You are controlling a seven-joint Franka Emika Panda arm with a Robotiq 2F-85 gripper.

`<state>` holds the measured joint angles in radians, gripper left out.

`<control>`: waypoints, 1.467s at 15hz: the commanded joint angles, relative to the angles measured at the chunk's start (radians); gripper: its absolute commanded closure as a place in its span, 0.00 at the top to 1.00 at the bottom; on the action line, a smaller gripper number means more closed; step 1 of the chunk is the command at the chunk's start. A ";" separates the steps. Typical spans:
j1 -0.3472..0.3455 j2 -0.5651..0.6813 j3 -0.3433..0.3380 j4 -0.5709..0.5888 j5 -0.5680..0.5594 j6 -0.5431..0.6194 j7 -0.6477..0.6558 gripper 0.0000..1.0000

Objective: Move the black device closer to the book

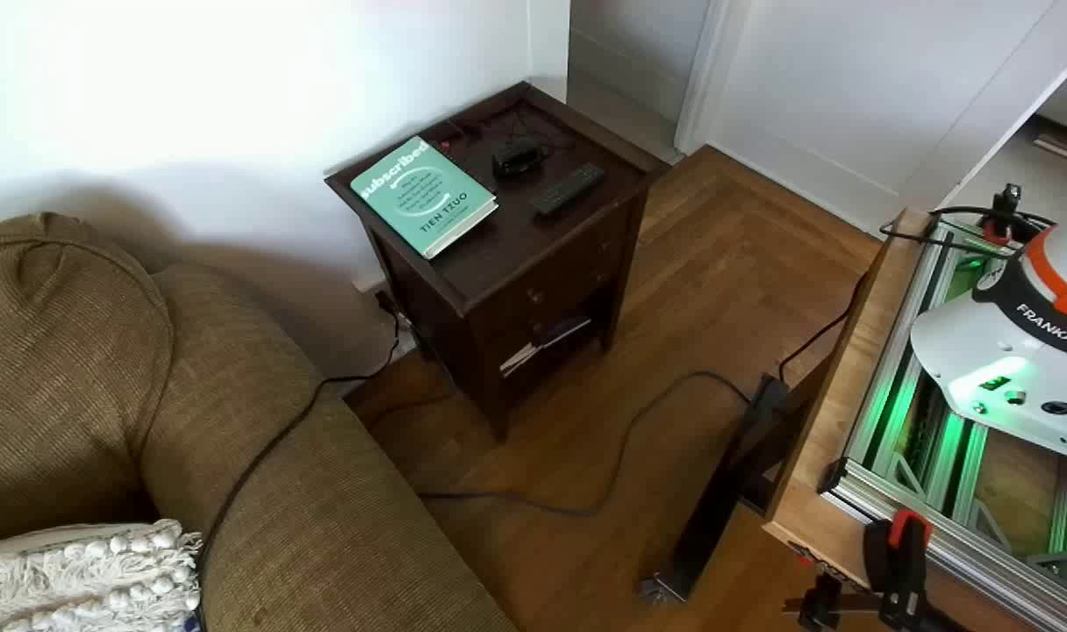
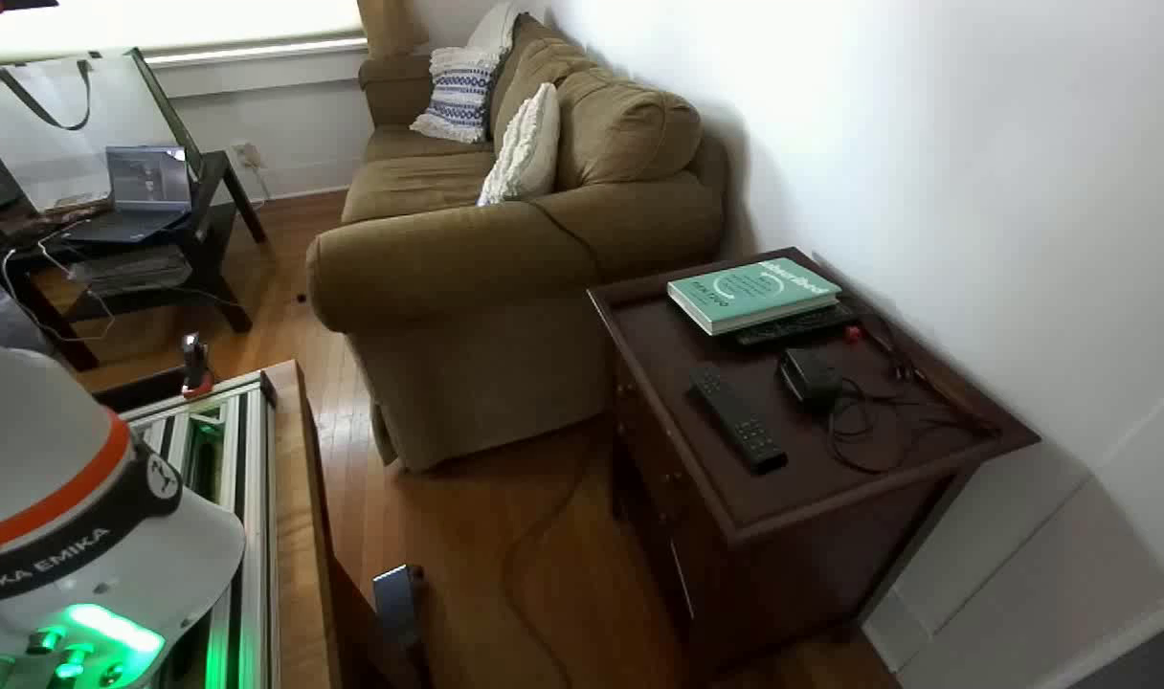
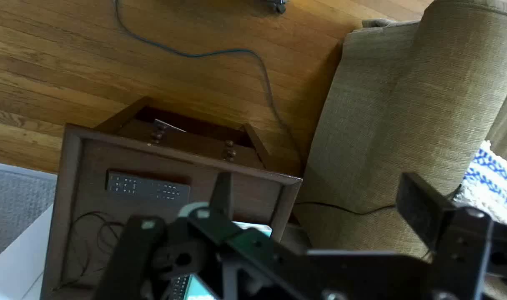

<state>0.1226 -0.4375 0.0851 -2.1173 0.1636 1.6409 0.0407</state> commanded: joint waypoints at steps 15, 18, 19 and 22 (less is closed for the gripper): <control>-0.028 0.133 -0.021 0.072 -0.036 0.144 -0.084 1.00; -0.046 0.231 -0.042 0.124 -0.030 0.167 -0.102 1.00; -0.059 0.266 -0.044 0.142 -0.054 0.182 -0.095 1.00; -0.086 0.355 -0.050 0.177 -0.105 0.263 -0.057 1.00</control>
<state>0.0561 -0.1801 0.0403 -2.0003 0.1028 1.8555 -0.0426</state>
